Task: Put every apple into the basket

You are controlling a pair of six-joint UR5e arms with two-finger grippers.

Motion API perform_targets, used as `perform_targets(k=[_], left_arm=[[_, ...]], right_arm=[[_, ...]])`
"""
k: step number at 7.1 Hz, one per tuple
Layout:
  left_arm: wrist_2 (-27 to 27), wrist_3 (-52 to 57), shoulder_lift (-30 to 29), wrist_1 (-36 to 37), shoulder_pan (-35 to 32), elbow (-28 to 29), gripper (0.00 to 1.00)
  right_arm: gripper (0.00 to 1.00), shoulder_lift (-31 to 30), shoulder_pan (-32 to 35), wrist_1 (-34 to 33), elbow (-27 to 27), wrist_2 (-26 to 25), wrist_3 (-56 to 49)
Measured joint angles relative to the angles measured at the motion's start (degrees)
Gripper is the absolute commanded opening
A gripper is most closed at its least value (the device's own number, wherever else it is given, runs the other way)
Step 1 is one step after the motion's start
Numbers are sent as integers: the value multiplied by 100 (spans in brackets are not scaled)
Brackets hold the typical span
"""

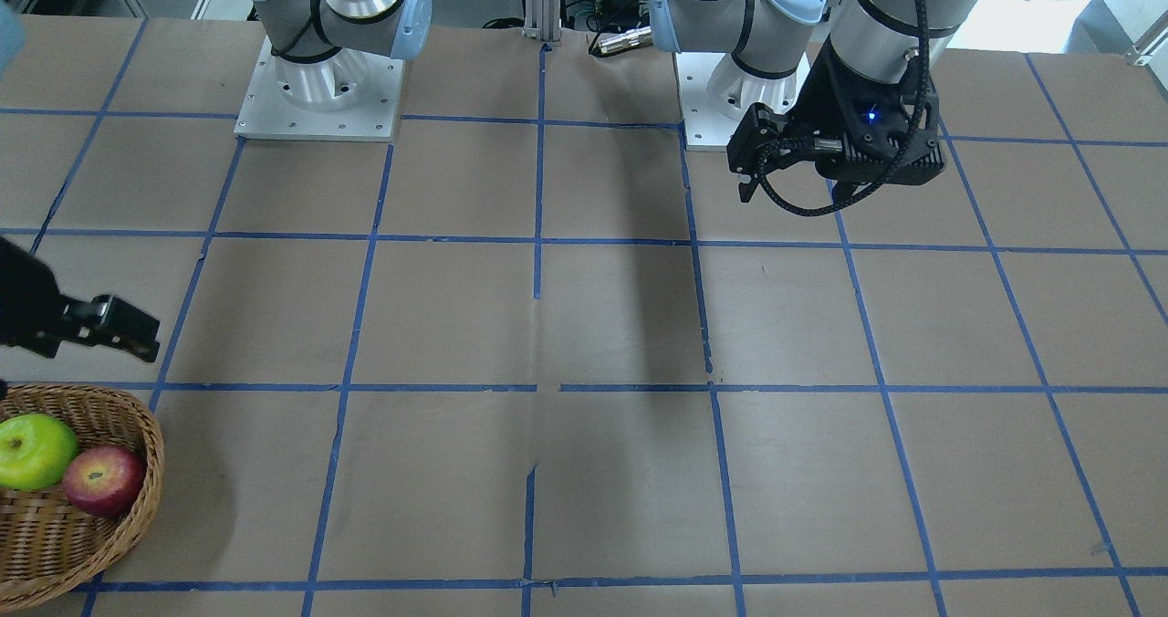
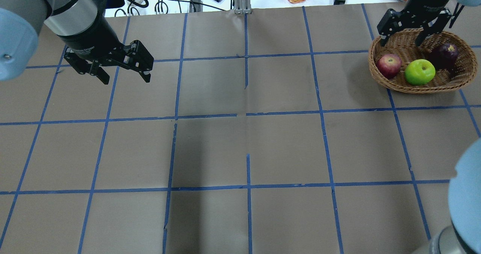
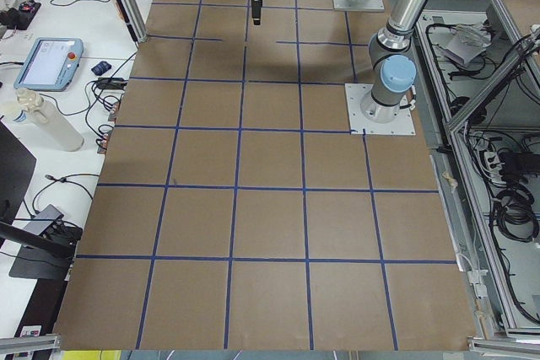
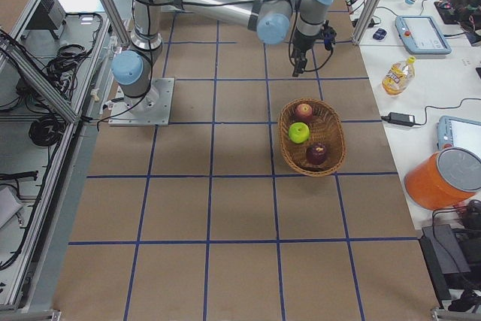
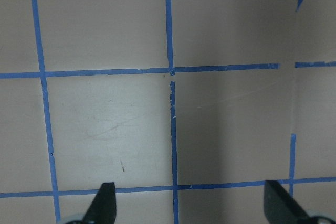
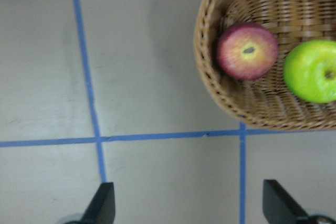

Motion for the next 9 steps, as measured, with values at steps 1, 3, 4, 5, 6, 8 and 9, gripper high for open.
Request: perform_targets(k=[1,3,4,5,6,8,9], left_arm=[[2,0,-1,0,0,1,100],[-1,0,-8,2,0,15,100],[-2,0,-8,4,0,19,100],[-2,0,-6,2,0,16,100],[-2,0,-1,-1,0,6,100],[-2,0,12,-16,0,0,100],[-2,0,22,-22,0,-4,100]], right_arm=[[100,-587,336,164,370,65,505],[100,-1717,789,286,1281,72,1068],[100,-2097,930,307,1613,77,1144],[100,-2264,1029,311,1770,71,1164],[100,-2303,1072,309,1825,86,1156],[100,-2231,1091,318,1766,96,1121],[100,-2137,1084,387,1639,77,1108]])
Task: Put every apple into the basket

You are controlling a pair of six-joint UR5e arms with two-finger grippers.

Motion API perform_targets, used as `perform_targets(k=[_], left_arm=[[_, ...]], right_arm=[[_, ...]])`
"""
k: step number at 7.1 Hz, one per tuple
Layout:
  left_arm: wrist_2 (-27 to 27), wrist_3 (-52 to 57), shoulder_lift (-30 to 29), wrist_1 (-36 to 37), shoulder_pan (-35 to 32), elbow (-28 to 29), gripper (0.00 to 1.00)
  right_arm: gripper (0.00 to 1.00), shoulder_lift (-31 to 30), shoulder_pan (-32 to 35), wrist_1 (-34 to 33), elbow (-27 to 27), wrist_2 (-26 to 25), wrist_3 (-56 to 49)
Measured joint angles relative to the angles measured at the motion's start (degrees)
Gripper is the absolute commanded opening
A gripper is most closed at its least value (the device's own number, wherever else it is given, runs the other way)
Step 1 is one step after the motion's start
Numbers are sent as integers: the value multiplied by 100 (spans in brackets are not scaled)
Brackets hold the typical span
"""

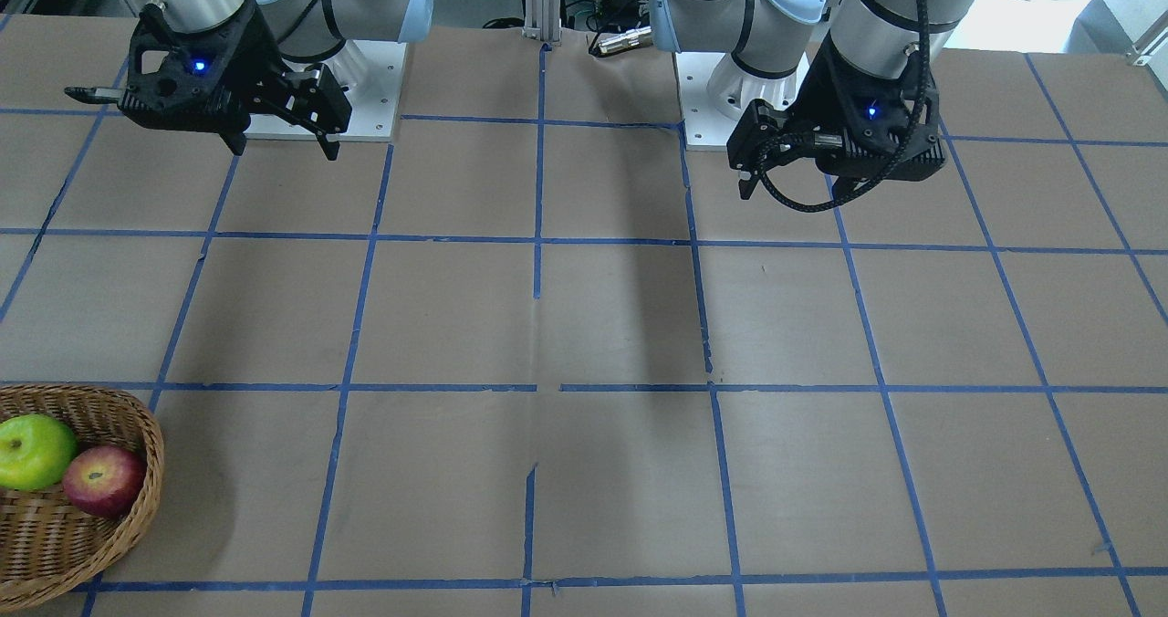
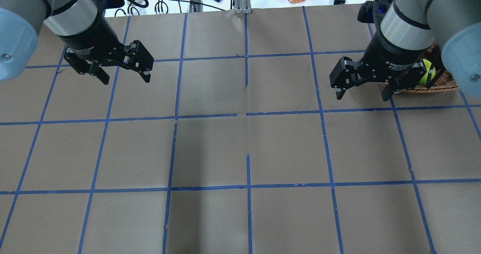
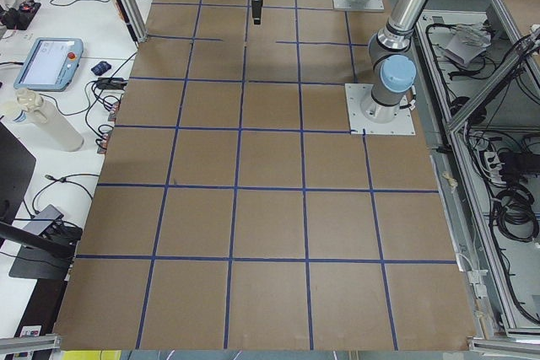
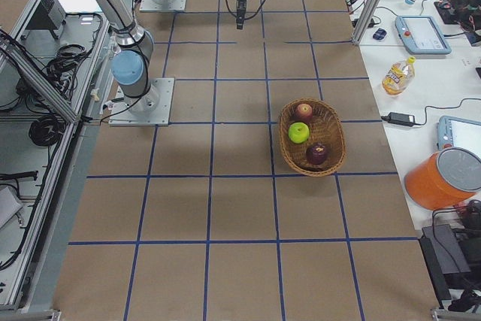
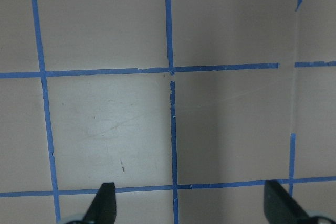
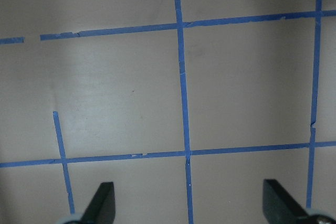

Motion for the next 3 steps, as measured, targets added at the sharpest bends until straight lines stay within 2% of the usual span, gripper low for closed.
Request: perform_targets(k=[3], left_arm=[[0,0,8,-4,0,-1,100]], right_arm=[[100,146,-4,148,-217,-4,-6]])
